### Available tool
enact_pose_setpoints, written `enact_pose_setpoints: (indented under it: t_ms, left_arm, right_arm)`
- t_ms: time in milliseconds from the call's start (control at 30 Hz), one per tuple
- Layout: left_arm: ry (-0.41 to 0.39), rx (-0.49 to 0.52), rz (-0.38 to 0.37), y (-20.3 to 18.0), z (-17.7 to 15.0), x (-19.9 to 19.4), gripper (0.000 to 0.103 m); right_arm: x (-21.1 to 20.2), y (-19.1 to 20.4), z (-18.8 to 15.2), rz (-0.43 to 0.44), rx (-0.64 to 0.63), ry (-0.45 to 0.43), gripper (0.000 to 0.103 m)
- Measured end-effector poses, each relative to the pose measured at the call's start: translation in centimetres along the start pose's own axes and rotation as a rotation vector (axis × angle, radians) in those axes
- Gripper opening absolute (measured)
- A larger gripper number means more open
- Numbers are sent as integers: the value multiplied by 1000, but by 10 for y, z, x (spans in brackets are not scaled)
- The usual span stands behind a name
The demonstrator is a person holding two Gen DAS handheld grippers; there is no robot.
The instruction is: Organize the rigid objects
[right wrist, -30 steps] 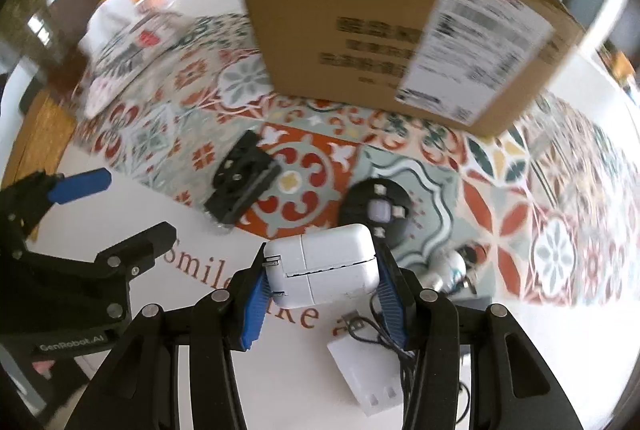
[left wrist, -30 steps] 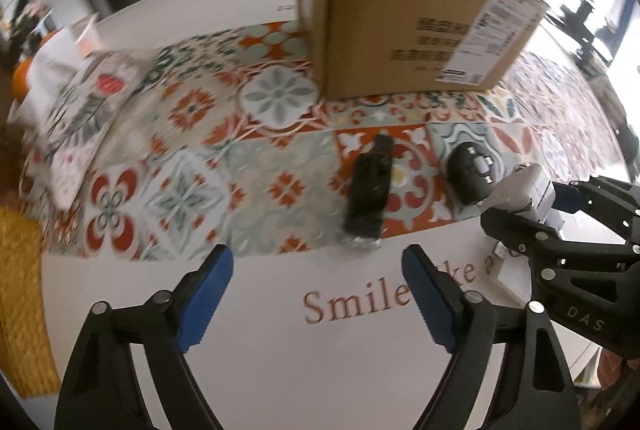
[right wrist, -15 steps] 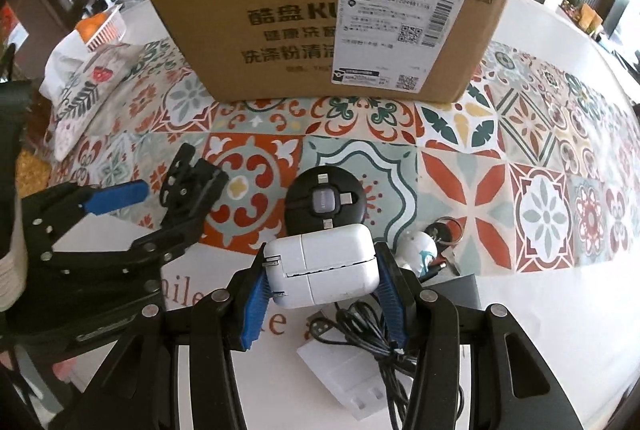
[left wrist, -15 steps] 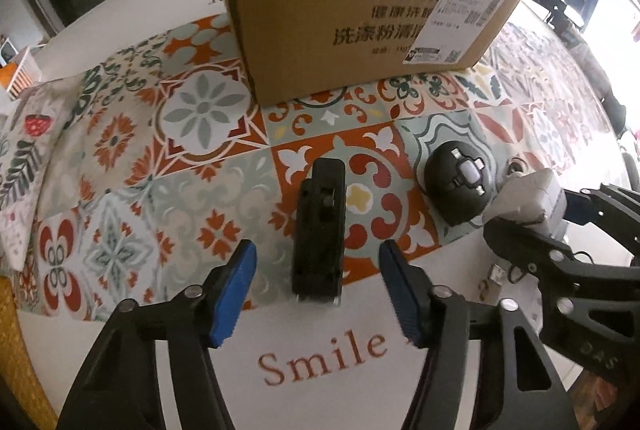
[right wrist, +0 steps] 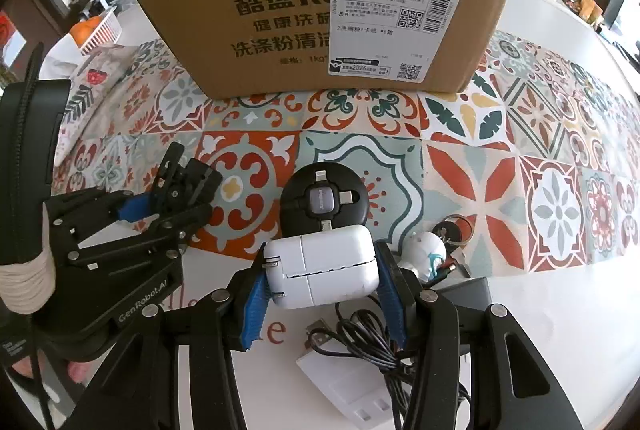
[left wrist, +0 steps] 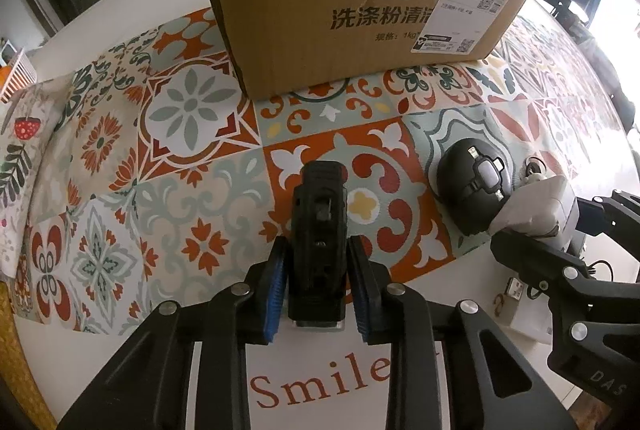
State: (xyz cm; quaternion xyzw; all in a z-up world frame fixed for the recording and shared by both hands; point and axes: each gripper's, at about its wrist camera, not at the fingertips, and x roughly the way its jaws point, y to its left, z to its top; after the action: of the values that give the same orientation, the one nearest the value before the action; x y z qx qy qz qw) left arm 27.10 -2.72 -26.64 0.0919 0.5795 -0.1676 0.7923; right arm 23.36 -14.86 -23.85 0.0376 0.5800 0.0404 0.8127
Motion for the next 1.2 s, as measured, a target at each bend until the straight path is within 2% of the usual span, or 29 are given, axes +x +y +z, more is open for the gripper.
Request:
enact_pose_setpoints:
  t_ms: [467,900,1200]
  left_arm:
    - [-94,-52,2,5,-23,-61,29]
    - [-219,-71,10,-5,-3,-125,29]
    - [-286,-67,20,-13,14,-155,29]
  right_arm:
    - [-31,0,-3,35,-14,-56,49]
    - [-85,-4,10,56,-24,-178,49]
    - [-116,-8,23,60,-41,-264,49]
